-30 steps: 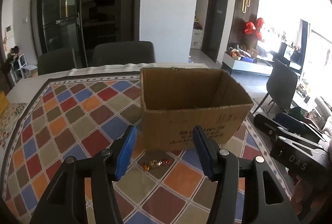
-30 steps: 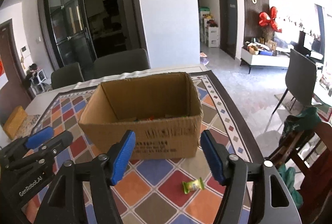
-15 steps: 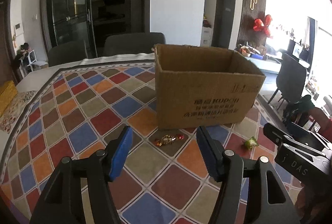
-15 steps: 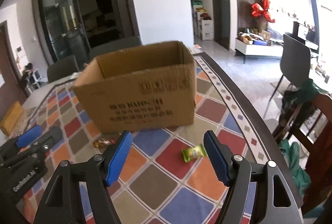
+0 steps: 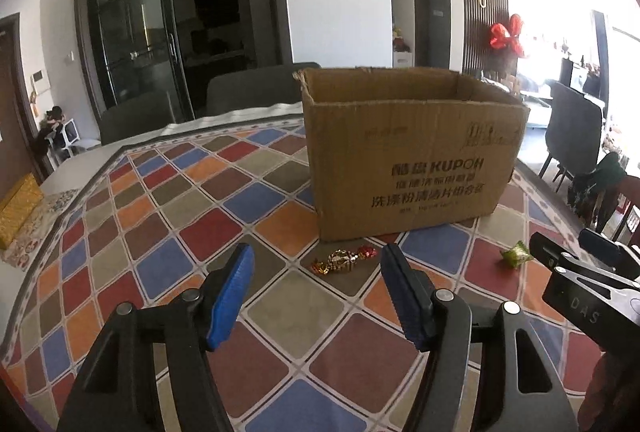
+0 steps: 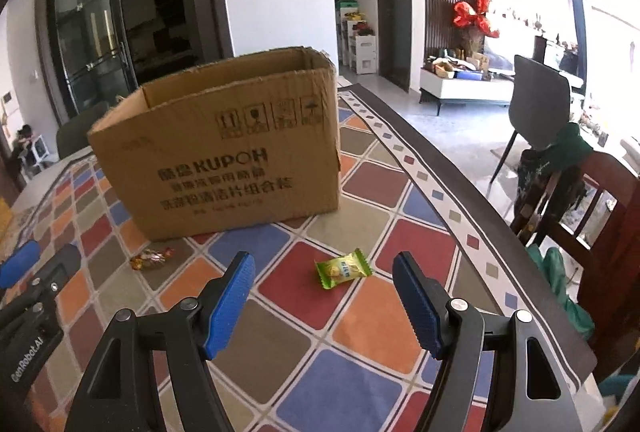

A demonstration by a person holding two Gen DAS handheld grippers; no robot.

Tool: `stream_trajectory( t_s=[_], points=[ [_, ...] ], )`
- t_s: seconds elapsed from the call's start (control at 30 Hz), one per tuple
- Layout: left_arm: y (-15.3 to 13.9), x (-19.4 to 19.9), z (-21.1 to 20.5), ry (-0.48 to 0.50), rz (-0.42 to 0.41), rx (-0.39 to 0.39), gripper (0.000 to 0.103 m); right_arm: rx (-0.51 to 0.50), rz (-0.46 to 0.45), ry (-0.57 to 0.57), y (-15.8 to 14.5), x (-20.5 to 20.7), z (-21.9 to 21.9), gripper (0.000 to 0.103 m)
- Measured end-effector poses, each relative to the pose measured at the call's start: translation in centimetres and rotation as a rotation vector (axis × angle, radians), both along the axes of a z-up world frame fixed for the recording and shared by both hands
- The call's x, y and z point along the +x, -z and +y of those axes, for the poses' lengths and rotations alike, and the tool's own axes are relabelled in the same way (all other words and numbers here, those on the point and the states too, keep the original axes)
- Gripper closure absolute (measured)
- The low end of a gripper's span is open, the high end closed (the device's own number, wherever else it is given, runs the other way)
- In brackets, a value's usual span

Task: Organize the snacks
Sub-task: 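Move both open tools down to the last two wrapped candies, then grasp the gold wrapped candy with the left tool while the right tool grasps the green candy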

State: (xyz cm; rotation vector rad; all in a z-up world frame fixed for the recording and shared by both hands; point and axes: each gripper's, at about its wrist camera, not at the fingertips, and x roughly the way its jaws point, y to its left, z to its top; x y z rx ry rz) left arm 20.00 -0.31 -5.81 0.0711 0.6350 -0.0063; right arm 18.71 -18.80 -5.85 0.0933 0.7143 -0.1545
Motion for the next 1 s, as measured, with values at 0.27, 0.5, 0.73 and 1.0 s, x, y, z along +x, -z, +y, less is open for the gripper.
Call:
stream_trajectory(
  t_s=[0.27,0.5,0.73,1.0],
  points=[
    [2.4,3.2,-0.6,0.039,0.077,-0.012,0.044,-0.03,0.065,0.005,2.3,2.2,-0.3,0.031],
    [4.3,5.7,-0.8,0.031,0.131,-0.039,0.051,0.012,0.123,0.02,3.9,4.1,-1.0,0.031],
    [5.8,7.4,-1.2,0.043,0.168,-0.045,0.053,0.021,0.186,0.042,5.2,5.5,-1.7,0.031],
    [7.1,8.7,-1.0,0.045,0.21,-0.064,0.061,0.022,0.216,0.036,6.2,6.2,-1.7,0.031]
  ],
)
